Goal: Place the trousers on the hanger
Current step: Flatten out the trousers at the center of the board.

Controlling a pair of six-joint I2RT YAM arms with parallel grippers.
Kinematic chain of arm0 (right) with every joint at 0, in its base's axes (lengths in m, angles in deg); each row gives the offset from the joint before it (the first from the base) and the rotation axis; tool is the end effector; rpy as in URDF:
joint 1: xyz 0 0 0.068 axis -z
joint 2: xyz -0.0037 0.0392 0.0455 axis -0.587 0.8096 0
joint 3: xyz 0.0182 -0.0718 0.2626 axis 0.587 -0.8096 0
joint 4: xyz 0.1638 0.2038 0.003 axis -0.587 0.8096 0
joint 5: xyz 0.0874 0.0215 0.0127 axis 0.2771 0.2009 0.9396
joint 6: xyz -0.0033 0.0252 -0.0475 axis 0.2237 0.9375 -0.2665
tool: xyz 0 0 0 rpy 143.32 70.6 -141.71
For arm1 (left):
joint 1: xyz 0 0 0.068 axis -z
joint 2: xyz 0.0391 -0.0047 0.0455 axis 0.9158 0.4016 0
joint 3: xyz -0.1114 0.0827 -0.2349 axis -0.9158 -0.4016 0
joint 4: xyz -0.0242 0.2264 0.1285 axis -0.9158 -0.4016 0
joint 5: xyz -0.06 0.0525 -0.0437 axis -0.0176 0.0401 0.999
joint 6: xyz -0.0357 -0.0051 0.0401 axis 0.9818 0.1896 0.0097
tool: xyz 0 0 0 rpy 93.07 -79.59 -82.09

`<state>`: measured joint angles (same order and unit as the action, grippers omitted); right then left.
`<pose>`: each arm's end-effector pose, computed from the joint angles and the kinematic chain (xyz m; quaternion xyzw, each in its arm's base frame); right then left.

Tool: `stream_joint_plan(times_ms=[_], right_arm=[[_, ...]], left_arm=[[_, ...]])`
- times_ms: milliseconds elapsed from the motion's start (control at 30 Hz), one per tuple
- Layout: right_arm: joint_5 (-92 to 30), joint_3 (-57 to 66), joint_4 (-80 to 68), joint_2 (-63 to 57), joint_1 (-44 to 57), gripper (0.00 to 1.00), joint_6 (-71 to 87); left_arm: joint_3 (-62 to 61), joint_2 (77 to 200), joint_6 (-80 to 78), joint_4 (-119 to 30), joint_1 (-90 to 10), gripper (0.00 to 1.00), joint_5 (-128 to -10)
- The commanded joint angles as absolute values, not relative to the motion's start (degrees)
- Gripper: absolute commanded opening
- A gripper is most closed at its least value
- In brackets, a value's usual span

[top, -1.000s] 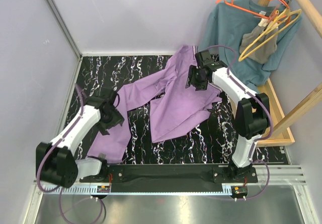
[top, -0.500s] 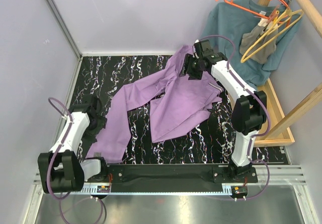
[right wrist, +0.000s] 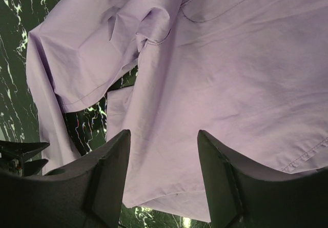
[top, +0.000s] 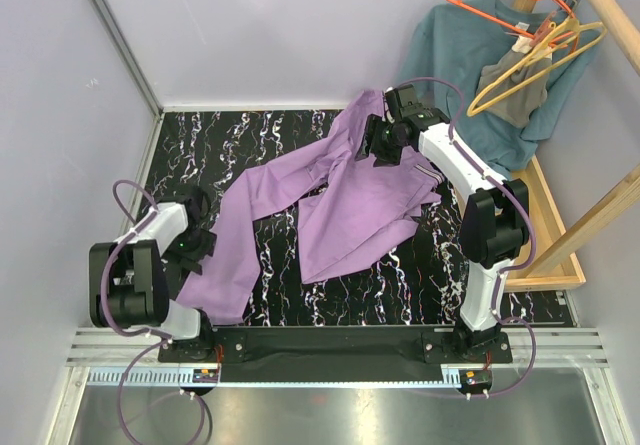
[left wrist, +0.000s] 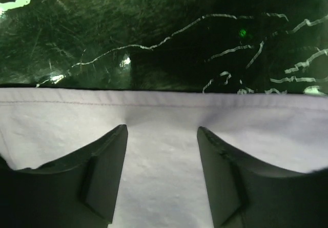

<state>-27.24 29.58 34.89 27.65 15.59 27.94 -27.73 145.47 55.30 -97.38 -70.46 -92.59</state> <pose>0.4054 0.1581 0.2835 0.0220 0.9436 0.2148 0.2508 0.2193 0.0254 0.1651 -0.5862 0.7989 0.1044 0.0849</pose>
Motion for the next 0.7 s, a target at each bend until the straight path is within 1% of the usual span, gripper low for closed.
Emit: stream_joint_plan(times_ms=[0,33,100,133,167,333,367,400,567,667], right_arm=[[-26.4,30.3,34.0,25.6,15.2,0.62,27.2],[-26.4,30.3,34.1,25.7,15.1,0.62,27.1],[-26.6,30.3,34.2,25.7,15.1,0.62,26.9],[-26.6,30.4,34.2,25.8,15.1,0.62,27.0],[-26.7,30.4,34.3,25.9,15.1,0.62,27.0],[-26.4,31.2,34.4,27.2,15.1,0.62,26.9],[-26.5,31.4,34.4,27.5,15.1,0.62,26.8],[-26.5,31.7,34.5,28.0,15.1,0.62,26.7],[-27.1,34.5,35.7,30.1,15.0,0.62,27.2],[-27.4,38.5,37.7,32.1,15.1,0.62,28.2]], left_arm=[[-25.7,147.5,57.6,-95.5,-71.2,0.57,-95.5],[-25.8,147.8,57.5,-95.1,-71.3,0.49,-95.4],[-26.2,149.1,57.3,-94.2,-72.1,0.43,-95.5],[-26.3,149.3,56.8,-93.8,-72.4,0.38,-95.5],[-26.3,149.8,56.5,-93.5,-72.7,0.31,-95.4],[-25.3,152.7,54.5,-92.6,-74.5,0.13,-95.3],[-25.0,153.4,53.8,-92.5,-74.7,0.02,-95.5],[-23.6,153.5,53.3,-92.8,-75.0,0.0,-96.8],[-17.2,153.9,49.0,-96.0,-76.3,0.0,-104.4],[-12.0,156.7,44.3,-95.9,-79.8,0.0,-107.8]])
